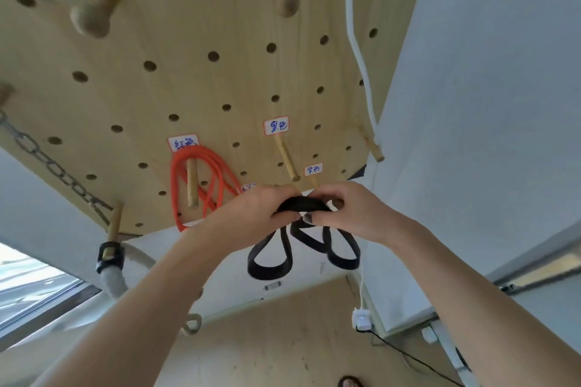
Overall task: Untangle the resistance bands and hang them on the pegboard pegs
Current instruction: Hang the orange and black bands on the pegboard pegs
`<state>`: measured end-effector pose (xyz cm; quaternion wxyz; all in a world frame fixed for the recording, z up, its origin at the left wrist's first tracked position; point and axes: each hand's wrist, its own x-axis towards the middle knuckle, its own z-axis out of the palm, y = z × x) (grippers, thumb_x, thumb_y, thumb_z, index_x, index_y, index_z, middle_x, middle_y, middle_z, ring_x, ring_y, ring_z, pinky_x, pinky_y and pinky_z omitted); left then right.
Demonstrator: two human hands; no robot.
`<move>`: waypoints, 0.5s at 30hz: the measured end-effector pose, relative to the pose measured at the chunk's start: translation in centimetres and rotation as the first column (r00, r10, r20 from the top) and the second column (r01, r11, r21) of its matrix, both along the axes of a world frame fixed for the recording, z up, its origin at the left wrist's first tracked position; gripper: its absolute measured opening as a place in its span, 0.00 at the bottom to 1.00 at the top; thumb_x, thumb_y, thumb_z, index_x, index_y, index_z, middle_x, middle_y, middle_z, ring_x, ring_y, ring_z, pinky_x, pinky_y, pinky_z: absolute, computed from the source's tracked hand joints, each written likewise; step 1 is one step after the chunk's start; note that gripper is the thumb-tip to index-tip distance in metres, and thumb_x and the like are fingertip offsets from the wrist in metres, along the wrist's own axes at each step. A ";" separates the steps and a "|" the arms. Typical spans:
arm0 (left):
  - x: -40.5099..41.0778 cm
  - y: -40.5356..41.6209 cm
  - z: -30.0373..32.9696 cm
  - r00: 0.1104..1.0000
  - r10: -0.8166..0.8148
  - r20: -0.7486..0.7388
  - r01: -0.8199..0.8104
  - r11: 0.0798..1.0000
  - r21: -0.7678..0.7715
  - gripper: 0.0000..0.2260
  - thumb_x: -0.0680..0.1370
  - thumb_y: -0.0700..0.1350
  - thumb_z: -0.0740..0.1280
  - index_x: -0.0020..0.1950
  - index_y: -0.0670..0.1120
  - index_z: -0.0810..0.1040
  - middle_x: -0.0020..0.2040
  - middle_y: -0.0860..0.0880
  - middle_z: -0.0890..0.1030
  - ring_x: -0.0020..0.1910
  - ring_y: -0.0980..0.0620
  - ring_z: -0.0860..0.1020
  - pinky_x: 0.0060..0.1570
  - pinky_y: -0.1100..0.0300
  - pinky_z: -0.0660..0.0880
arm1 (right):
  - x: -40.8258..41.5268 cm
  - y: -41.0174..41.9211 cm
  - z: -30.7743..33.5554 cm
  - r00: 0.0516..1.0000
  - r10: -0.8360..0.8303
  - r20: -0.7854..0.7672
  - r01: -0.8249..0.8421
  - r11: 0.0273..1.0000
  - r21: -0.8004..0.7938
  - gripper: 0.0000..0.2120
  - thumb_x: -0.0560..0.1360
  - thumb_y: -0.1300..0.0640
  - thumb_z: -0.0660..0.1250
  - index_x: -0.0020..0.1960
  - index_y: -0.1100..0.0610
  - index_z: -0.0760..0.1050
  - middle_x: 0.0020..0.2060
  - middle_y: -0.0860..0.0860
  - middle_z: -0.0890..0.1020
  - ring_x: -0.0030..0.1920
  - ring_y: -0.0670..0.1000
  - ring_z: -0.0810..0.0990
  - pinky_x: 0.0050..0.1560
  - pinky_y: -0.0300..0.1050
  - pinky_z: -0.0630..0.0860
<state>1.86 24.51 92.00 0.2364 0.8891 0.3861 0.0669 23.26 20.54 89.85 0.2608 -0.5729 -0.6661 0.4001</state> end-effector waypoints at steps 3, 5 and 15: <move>-1.0 1.2 1.6 0.997 0.063 0.035 -0.063 0.998 -0.010 0.04 0.81 0.48 0.68 0.56 0.54 0.78 0.40 0.56 0.80 0.40 0.58 0.78 0.40 0.63 0.74 | 0.0 1.7 1.3 0.994 0.062 -0.089 -0.067 0.997 -0.048 0.08 0.75 0.49 0.74 0.54 0.44 0.84 0.45 0.39 0.84 0.39 0.39 0.77 0.47 0.38 0.69; -1.4 2.0 2.4 0.990 0.115 0.076 -0.111 0.993 -0.046 0.05 0.80 0.48 0.70 0.54 0.58 0.79 0.40 0.58 0.82 0.41 0.60 0.81 0.43 0.62 0.78 | 0.0 3.0 2.1 0.989 0.086 -0.122 -0.095 0.993 -0.069 0.08 0.74 0.46 0.75 0.53 0.44 0.85 0.46 0.41 0.85 0.47 0.41 0.82 0.56 0.45 0.75; -1.2 3.2 3.9 0.941 0.256 0.222 -0.235 0.965 -0.117 0.06 0.79 0.46 0.72 0.53 0.56 0.80 0.41 0.62 0.84 0.44 0.64 0.83 0.44 0.71 0.76 | 0.7 6.6 4.8 0.985 0.116 -0.125 -0.119 0.993 -0.021 0.10 0.74 0.52 0.77 0.52 0.49 0.78 0.44 0.44 0.87 0.39 0.46 0.85 0.46 0.44 0.77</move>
